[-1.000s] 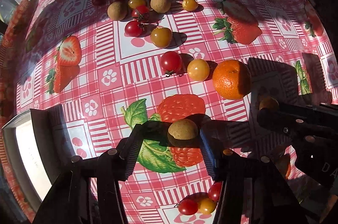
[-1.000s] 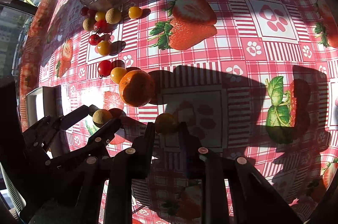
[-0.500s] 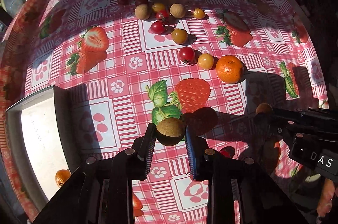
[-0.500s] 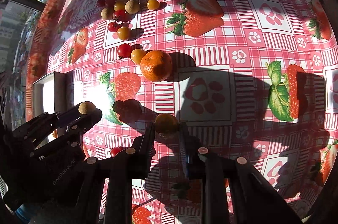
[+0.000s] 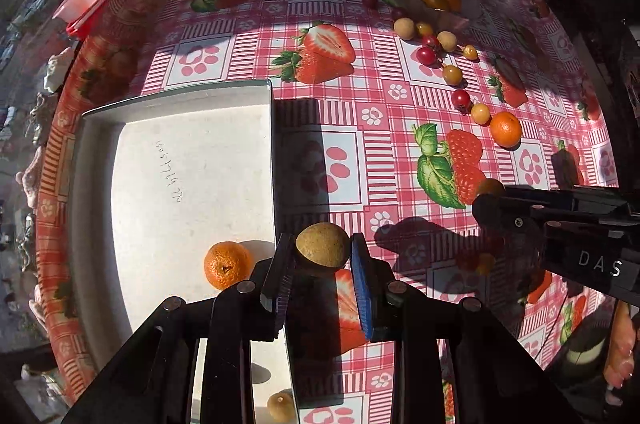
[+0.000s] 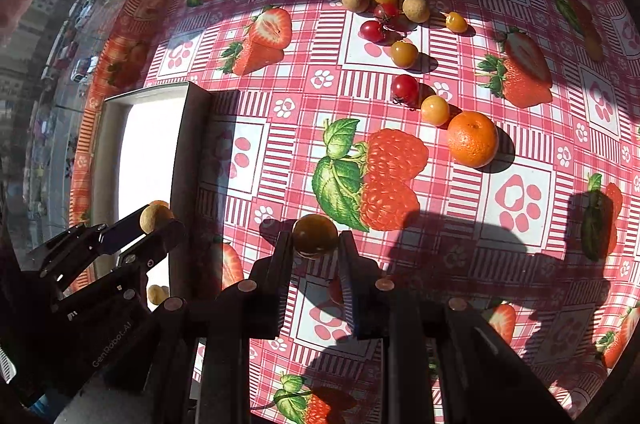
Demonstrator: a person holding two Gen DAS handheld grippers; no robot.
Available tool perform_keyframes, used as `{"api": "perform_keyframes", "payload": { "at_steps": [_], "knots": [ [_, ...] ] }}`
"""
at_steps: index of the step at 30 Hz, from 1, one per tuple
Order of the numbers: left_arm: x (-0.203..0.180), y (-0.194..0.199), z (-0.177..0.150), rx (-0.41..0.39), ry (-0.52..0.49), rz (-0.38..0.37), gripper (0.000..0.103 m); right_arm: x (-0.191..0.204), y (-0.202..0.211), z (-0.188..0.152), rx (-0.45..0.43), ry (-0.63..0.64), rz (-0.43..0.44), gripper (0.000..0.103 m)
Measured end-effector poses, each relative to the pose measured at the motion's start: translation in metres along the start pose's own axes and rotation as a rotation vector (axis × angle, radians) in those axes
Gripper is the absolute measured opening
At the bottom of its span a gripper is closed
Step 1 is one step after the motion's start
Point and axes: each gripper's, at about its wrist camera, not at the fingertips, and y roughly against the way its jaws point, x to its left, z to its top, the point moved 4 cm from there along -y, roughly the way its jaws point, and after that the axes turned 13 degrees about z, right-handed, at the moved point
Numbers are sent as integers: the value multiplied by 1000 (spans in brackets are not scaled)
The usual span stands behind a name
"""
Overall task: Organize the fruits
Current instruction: 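Carry the yellow tomato and kiwi into the white tray and release both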
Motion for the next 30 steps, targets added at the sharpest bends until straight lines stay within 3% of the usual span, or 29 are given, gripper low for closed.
{"api": "perform_keyframes", "payload": {
  "at_steps": [14,21,30],
  "knots": [
    [116,-16,-36,43,188,88,29,120,-65,20,84,195,42,25],
    [134,-43,-47,100,214,101,29,150,-99,24,132,251,26,25],
    [134,-61,-48,120,185,97,29,154,-127,29,177,275,-29,25]
  ]
}}
